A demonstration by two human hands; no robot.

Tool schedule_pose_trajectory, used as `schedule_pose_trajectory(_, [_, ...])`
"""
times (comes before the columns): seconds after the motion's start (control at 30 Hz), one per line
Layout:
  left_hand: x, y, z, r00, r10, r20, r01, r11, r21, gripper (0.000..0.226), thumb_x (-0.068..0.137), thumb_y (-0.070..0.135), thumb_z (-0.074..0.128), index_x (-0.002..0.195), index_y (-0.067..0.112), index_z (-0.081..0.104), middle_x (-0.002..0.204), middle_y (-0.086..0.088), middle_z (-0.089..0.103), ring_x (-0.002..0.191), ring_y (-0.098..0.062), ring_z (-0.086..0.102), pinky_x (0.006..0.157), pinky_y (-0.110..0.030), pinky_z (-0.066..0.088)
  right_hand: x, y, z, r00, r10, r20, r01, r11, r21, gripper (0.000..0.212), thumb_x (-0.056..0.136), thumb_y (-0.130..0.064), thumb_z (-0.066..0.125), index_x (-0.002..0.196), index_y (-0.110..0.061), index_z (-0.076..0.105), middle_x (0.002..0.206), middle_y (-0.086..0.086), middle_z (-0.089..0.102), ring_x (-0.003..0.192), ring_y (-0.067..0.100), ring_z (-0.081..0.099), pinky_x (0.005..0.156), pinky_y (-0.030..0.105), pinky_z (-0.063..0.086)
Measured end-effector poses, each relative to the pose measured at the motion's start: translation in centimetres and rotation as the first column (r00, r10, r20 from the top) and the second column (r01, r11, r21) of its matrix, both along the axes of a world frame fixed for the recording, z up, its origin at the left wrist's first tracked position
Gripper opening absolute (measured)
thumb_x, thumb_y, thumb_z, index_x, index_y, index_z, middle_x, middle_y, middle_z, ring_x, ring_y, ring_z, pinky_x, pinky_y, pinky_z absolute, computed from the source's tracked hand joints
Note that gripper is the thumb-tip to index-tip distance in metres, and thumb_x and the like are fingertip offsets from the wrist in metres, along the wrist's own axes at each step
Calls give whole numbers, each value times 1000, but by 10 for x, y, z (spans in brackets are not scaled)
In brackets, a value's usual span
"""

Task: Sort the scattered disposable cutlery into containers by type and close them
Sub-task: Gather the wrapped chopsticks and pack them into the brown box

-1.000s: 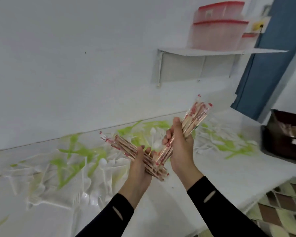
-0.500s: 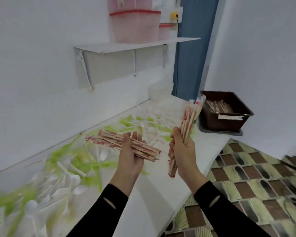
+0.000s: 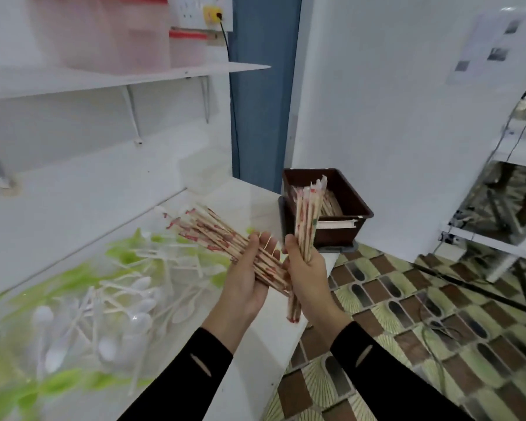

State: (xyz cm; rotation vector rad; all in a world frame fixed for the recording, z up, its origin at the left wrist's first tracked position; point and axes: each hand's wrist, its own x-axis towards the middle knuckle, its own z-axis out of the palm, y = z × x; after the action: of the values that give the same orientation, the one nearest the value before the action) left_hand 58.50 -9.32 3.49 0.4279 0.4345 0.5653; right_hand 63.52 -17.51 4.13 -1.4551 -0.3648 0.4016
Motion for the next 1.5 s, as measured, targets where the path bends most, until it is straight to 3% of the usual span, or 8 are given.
schedule_pose_trajectory(0.1, [36, 8, 9, 1000, -8, -2, 8, 998, 56, 9, 97, 13, 55, 99, 11, 63, 90, -3, 74, 83, -14, 72, 85, -37, 56, 37, 3, 9, 999, 34, -1, -34, 999, -1, 33, 100, -35, 53, 83, -7, 59, 52, 0, 45, 42, 10, 41, 39, 20, 35])
schedule_pose_trajectory(0.4, [154, 43, 32, 998, -19, -55, 33, 962, 271, 9, 97, 15, 57, 101, 10, 63, 94, -8, 75, 92, -20, 70, 71, -30, 59, 162, 29, 21, 1000, 5, 21, -6, 1000, 23, 31, 100, -38, 53, 78, -16, 54, 54, -4, 49, 43, 11, 46, 43, 25, 40])
schedule_pose_trajectory(0.8, [272, 75, 12, 976, -63, -206, 166, 832, 530, 23, 95, 20, 63, 114, 8, 60, 104, -8, 74, 100, -21, 71, 96, -38, 53, 295, 51, 22, 981, -195, -6, 195, 981, 19, 34, 98, -45, 53, 80, -15, 57, 53, -3, 47, 45, 16, 43, 48, 33, 39])
schedule_pose_trajectory(0.97, [307, 76, -22, 903, -132, -408, 340, 801, 493, 23, 92, 26, 68, 111, 12, 69, 104, -5, 75, 101, -20, 70, 97, -40, 53, 320, 60, -9, 979, -192, 72, 200, 972, -126, 36, 100, -41, 51, 83, -10, 55, 61, 8, 51, 53, 20, 48, 51, 31, 43])
schedule_pose_trajectory(1.07, [313, 77, -48, 808, -155, -568, 500, 691, 523, 27, 87, 19, 72, 114, 16, 70, 107, -5, 74, 101, -20, 69, 98, -40, 52, 330, 63, -32, 987, -161, 19, 160, 948, -277, 29, 99, -34, 53, 85, -10, 59, 66, 6, 61, 58, 20, 60, 58, 35, 54])
schedule_pose_trajectory(1.23, [317, 81, -57, 712, -110, -693, 638, 514, 573, 37, 85, 3, 64, 122, 11, 63, 110, -10, 70, 102, -23, 66, 94, -35, 53, 341, 65, -52, 997, -46, 58, 72, 786, -614, 39, 91, -23, 61, 125, -5, 50, 110, 10, 63, 98, 26, 62, 74, 28, 45])
schedule_pose_trajectory(1.33, [315, 80, -52, 738, -33, -674, 595, 504, 626, 39, 84, 3, 67, 117, 20, 55, 102, 2, 65, 100, -16, 63, 86, -25, 50, 338, 63, -48, 991, -26, 130, 102, 778, -621, 51, 94, -18, 58, 139, -8, 38, 116, 10, 59, 90, 20, 55, 71, 24, 39])
schedule_pose_trajectory(1.5, [320, 79, -58, 750, 87, -656, 569, 421, 706, 94, 73, 29, 77, 149, 28, 21, 131, 6, 56, 116, -11, 56, 100, -26, 43, 333, 63, -49, 949, 64, 308, 172, 714, -678, 44, 95, -25, 55, 134, -16, 38, 104, 7, 68, 80, 23, 62, 64, 31, 48])
